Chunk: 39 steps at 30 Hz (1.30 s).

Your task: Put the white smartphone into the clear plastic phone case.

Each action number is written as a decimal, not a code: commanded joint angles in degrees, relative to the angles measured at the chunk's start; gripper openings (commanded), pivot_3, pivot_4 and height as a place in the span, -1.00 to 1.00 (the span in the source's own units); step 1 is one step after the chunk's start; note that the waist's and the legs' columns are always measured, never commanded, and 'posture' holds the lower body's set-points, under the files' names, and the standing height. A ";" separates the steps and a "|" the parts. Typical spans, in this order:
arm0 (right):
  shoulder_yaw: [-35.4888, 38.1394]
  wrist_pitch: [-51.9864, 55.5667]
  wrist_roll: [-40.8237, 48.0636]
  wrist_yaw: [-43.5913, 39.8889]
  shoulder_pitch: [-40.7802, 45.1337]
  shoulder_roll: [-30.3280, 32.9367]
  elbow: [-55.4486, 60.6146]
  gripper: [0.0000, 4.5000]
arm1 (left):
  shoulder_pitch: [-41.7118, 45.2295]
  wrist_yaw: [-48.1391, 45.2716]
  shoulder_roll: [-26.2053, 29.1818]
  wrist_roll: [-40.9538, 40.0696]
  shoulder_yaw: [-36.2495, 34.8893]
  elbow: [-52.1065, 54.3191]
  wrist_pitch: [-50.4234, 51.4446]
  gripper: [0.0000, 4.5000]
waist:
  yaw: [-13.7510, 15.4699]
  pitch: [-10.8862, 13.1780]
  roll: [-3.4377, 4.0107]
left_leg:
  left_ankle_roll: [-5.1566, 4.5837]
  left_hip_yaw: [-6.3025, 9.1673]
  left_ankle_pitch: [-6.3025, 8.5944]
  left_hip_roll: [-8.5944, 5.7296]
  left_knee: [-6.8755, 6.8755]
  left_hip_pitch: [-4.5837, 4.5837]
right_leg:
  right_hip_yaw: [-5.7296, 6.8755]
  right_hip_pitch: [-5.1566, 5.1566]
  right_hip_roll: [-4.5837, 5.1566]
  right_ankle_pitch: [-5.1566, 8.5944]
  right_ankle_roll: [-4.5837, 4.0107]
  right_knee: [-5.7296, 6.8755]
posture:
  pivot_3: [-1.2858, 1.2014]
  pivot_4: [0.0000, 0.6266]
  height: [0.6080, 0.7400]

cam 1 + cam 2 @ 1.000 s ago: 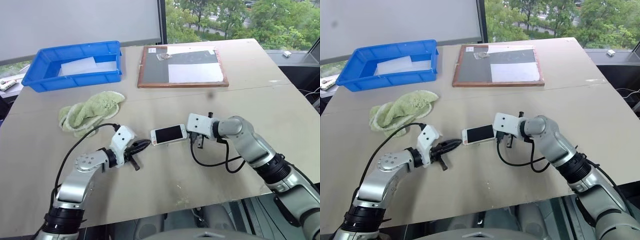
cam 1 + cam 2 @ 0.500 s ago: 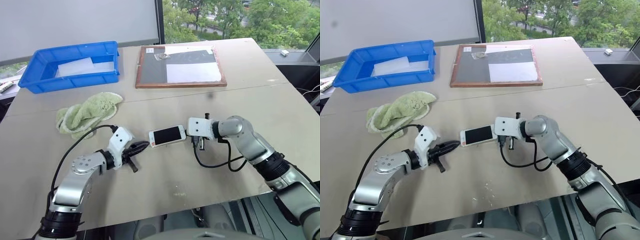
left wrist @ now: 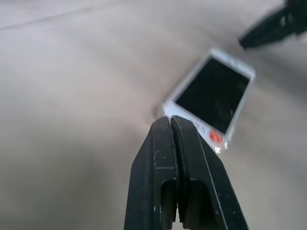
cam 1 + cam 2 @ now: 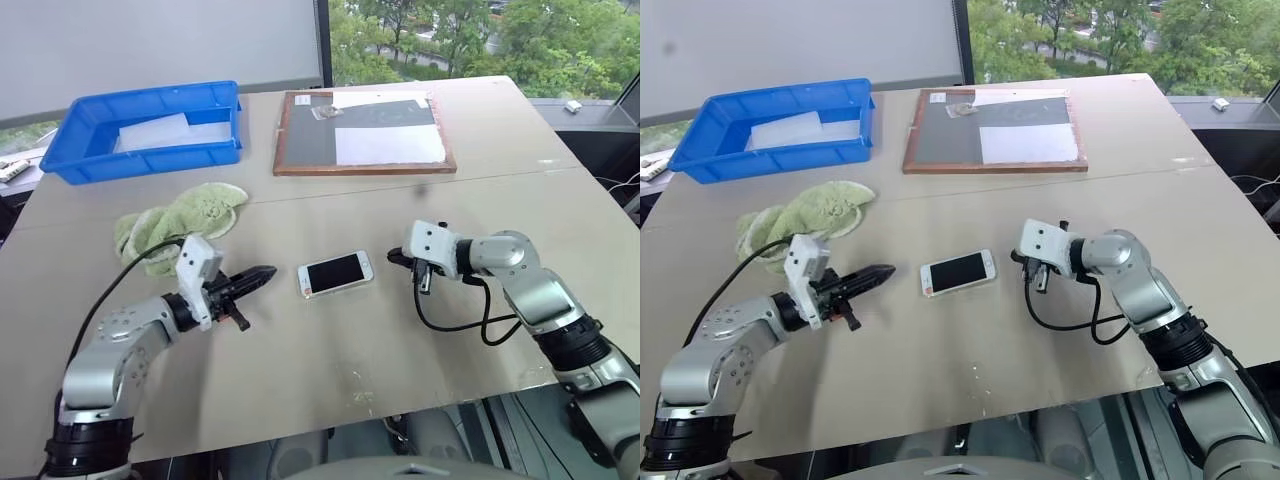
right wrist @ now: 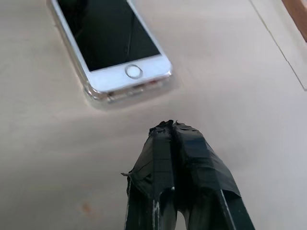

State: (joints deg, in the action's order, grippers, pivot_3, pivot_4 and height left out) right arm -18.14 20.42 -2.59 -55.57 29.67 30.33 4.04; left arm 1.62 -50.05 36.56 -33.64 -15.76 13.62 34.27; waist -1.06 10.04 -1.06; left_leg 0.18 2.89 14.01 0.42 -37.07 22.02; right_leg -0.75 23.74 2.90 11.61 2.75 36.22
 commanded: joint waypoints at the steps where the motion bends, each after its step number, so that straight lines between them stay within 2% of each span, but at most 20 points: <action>1: 3.58 3.17 5.81 0.38 -0.64 -2.33 4.92 -1.00 | 0.81 -1.56 0.69 -3.77 -0.13 2.44 1.89 -0.98 | -0.16 0.00 0.00 | 0.00 0.00 0.00 0.00 0.00 0.00 | 0.00 0.00 0.00 -0.01 0.01 0.00 | 0.03 -0.52 1.00; 6: 3.64 7.73 9.64 1.40 -1.48 -4.67 7.61 -1.00 | 2.91 -2.08 0.33 -2.13 5.96 4.65 1.32 -0.98 | 0.13 0.00 -0.01 | 0.00 0.01 0.00 0.00 0.01 0.01 | -0.01 0.00 -0.01 -0.07 -0.07 0.00 | 0.03 -0.52 1.00; 10: 2.19 9.75 9.70 3.02 -1.42 -5.84 7.79 -1.00 | 5.71 2.16 -1.26 1.58 11.45 3.61 2.27 -0.98 | 0.23 0.00 -0.01 | 0.00 0.00 0.00 -0.02 -0.02 0.01 | -0.02 -0.02 0.00 -0.03 -0.09 -0.01 | 0.03 -0.52 1.00; 15: -0.68 11.35 8.25 4.03 0.37 -6.65 5.82 -1.00 | 6.11 3.21 -2.11 6.32 16.23 0.78 0.20 -0.98 | -0.15 0.00 -0.01 | 0.00 0.00 0.00 0.00 0.00 0.00 | -0.04 0.00 -0.03 -0.11 -0.12 0.01 | 0.03 -0.52 1.00; 22: -7.72 13.34 4.67 3.17 3.45 -7.84 -1.58 -1.00 | 5.26 3.71 -1.98 9.20 16.97 -1.50 -1.44 -0.98 | -0.38 0.00 -0.01 | 0.00 -0.01 0.00 0.01 0.01 -0.03 | -0.04 0.00 -0.04 -0.04 -0.08 0.02 | 0.03 -0.52 1.00; 29: -13.11 21.29 2.39 2.09 5.59 -7.87 -8.52 -1.00 | 3.68 4.36 -2.59 9.48 16.44 -0.98 -2.40 -0.98 | -0.89 -0.27 -0.06 | 0.00 -0.02 0.00 0.01 0.00 -0.20 | -0.07 -0.08 -0.04 -0.01 -0.10 0.13 | 0.03 -0.52 1.00; 39: -17.97 25.20 1.70 0.25 5.20 -9.07 -18.70 -1.00 | 2.03 6.31 -3.04 9.87 15.97 -0.37 -2.43 -0.98 | -0.89 -2.26 -0.01 | -0.01 -0.01 0.01 0.00 0.00 -0.54 | -0.08 -0.38 -0.02 0.18 -0.11 0.18 | 0.03 -0.52 1.00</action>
State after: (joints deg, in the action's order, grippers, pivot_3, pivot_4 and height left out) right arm -28.94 39.94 2.06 -53.65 39.37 20.12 -5.23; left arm 3.97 -43.99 33.59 -23.77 0.61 12.58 32.06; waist -1.95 7.78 -1.07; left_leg 0.18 2.88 14.01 0.42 -37.07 21.38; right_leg -0.84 23.32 2.88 11.79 2.64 36.40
